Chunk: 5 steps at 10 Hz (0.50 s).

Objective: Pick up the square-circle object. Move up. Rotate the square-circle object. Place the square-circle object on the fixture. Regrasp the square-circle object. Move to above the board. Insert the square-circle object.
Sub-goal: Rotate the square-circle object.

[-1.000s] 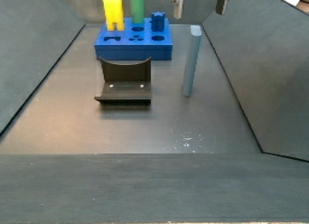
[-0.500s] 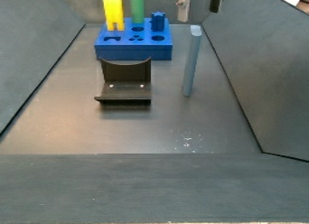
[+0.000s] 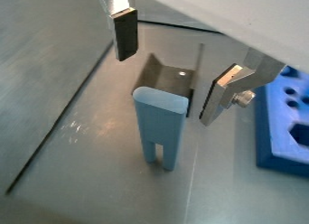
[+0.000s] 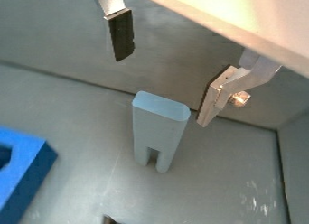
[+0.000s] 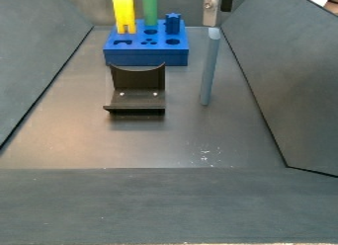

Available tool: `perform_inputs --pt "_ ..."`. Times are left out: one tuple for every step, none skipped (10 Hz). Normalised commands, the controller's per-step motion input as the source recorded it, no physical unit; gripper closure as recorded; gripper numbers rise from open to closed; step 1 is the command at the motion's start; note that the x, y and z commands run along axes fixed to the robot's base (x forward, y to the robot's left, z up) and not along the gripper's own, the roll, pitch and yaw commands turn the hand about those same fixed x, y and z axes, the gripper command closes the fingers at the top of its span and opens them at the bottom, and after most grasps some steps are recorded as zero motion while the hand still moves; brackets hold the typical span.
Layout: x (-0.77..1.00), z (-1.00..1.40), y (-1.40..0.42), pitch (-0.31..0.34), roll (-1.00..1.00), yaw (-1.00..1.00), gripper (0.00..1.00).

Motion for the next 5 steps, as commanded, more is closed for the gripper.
perform_inputs --pt "0.04 -0.03 0.00 0.006 -0.01 1.00 0.00" --pt "0.04 -0.02 0.00 0.006 -0.01 1.00 0.00" --pt "0.04 -0.02 0.00 0.006 -0.02 1.00 0.00" --pt "0.04 -0.02 0.00 0.006 -0.02 1.00 0.00" --pt "0.04 -0.02 0.00 0.007 -0.02 1.00 0.00"
